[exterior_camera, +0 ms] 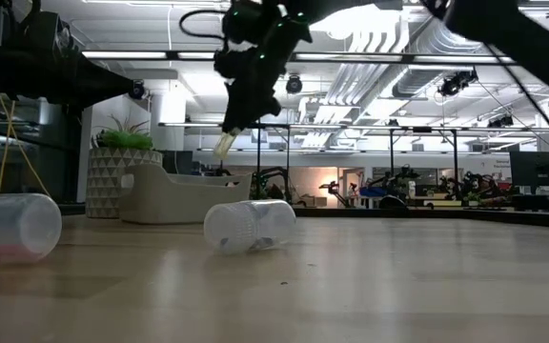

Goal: Pick and place pill bottles into a basket
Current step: Put the yellow pill bottle into the bin, then put the right transparent pill bottle into the bin

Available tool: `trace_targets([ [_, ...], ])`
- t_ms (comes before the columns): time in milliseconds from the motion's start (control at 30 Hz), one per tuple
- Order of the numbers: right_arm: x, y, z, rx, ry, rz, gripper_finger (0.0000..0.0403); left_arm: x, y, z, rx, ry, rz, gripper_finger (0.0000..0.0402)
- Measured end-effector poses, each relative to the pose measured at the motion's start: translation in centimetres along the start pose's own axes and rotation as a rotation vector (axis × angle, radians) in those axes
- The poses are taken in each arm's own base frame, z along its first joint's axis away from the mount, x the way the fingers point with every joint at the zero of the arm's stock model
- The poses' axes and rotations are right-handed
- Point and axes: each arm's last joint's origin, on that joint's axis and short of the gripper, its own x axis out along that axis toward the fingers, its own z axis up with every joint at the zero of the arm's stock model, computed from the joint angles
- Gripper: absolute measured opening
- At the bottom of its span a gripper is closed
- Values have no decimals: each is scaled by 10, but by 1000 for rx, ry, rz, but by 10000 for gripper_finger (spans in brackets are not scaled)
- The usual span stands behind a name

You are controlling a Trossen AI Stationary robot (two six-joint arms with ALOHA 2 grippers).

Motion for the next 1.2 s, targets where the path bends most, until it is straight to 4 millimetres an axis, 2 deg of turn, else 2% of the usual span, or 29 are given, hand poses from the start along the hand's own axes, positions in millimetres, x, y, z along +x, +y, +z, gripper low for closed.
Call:
trace_targets([
  [67,9,0,1,-1,32,3,112,0,0,0,0,0,1,65],
  [200,28,0,-14,8,95,38,113,0,0,0,1,1,3,65],
  [333,36,0,-25,14,169,35,113,0,0,0,1,1,3,65],
  [700,36,0,-25,10,159,27,115,0,0,0,1,0,9,65],
  [1200,35,0,-25,34,159,26,152,0,0,0,1,-2,17,65],
])
